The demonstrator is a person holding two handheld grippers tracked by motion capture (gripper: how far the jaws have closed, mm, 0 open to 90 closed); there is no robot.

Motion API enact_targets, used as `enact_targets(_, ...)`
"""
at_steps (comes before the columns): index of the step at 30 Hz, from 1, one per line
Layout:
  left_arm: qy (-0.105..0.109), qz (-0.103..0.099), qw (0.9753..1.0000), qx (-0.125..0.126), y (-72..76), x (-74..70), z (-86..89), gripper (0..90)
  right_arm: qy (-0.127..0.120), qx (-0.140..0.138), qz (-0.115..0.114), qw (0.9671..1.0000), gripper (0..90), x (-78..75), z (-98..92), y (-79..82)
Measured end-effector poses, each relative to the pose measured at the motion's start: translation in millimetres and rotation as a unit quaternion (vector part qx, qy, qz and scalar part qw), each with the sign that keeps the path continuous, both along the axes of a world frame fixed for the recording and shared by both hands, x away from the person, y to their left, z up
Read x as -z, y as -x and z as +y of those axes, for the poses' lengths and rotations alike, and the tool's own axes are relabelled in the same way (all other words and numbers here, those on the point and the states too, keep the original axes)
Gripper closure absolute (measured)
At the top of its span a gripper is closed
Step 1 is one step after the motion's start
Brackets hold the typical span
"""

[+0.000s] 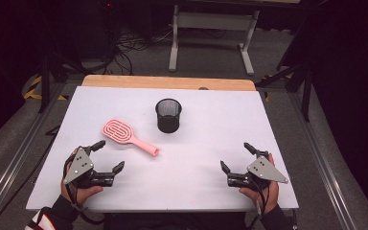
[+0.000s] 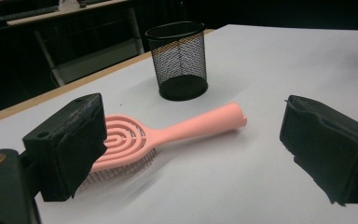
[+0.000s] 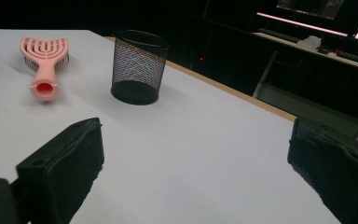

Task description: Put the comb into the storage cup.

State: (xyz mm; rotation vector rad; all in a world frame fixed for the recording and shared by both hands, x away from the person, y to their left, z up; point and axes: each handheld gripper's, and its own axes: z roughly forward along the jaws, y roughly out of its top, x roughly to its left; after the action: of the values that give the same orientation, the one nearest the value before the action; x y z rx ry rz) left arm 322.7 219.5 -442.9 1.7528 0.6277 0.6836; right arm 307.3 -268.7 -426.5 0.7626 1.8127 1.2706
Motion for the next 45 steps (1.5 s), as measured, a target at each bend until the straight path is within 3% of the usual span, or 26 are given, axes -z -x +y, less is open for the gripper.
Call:
enact_targets(18, -0.013, 0.018, 0.9997, 0.014, -9.3, 0.3, -6.7, 14.3, 0.016, 0.004, 0.009, 0.9998, 4.4, 2.4, 2.5, -1.0)
enact_targets(21, -0.004, 0.020, 0.9997, 0.015, -14.6, -2.6, -7.7, 15.1, 0.017, 0.003, 0.013, 0.9998, 4.4, 3.8, 3.3, -2.2)
enact_targets(38, -0.009, 0.015, 0.9996, 0.021, -47.2, -17.2, -34.6, 17.6, 0.023, 0.003, 0.018, 0.9996, 4.4, 6.0, 4.2, -3.6)
enact_targets(41, -0.008, 0.017, 0.9995, 0.024, -53.5, -19.3, -40.0, 21.1, 0.021, 0.003, 0.020, 0.9996, 4.4, 6.4, 4.1, -4.1)
enact_targets(45, -0.017, 0.025, 0.9992, 0.028, -63.9, -21.6, -49.4, 33.2, 0.022, 0.003, 0.021, 0.9995, 4.4, 6.8, 4.4, -4.5)
